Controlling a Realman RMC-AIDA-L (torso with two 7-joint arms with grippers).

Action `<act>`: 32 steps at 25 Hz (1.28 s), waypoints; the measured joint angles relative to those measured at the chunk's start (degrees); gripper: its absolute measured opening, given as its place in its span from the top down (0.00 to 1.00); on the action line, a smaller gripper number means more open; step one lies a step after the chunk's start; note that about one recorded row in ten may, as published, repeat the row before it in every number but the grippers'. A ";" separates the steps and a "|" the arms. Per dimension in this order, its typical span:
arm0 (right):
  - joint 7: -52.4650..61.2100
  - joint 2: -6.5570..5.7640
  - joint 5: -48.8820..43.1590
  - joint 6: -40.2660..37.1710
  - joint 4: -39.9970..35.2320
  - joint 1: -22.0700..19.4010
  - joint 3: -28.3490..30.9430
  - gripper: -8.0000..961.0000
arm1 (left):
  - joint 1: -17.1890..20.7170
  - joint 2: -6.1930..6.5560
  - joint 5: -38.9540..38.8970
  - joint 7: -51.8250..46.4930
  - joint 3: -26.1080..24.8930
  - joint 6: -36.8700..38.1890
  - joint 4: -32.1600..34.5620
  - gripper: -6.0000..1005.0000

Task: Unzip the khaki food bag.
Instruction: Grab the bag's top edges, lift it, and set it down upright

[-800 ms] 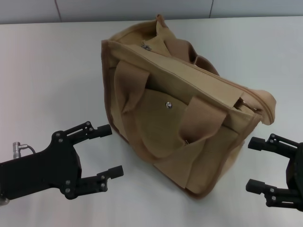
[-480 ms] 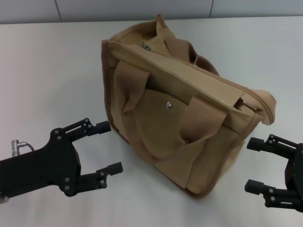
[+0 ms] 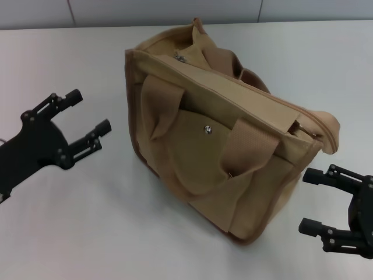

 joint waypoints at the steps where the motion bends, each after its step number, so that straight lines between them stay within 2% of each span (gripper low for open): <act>1: 0.00 0.00 0.00 0.04 0.02 0.01 -0.08 0.12 | -0.85 0.01 0.22 0.00 0.45 -2.31 -0.18 0.20; 5: 0.00 0.00 0.00 0.15 0.08 0.06 -0.22 0.12 | -4.11 0.15 0.71 -0.37 4.62 -5.20 -0.82 0.20; 11: 0.00 0.01 -0.04 0.47 0.34 0.10 -0.43 0.12 | -9.15 0.12 0.76 -1.47 8.58 -7.21 -2.63 0.29; 16: 0.00 0.01 -0.24 0.84 0.66 0.14 -0.49 0.12 | -11.85 -0.13 0.70 -2.66 10.82 -6.67 -3.73 0.39; 18: 0.00 0.01 -0.30 1.16 0.83 0.27 -0.49 0.12 | -12.90 -0.20 0.56 -2.34 11.63 -7.29 -4.63 0.38; 25: 0.00 0.01 -0.35 1.67 0.94 0.37 -0.50 0.12 | -15.16 -0.55 0.08 0.20 11.48 -10.41 -7.57 0.51; 32: 0.01 0.01 -0.34 1.63 0.95 0.15 -0.50 0.12 | -14.81 -0.59 -4.50 4.07 11.22 -10.92 -10.17 0.67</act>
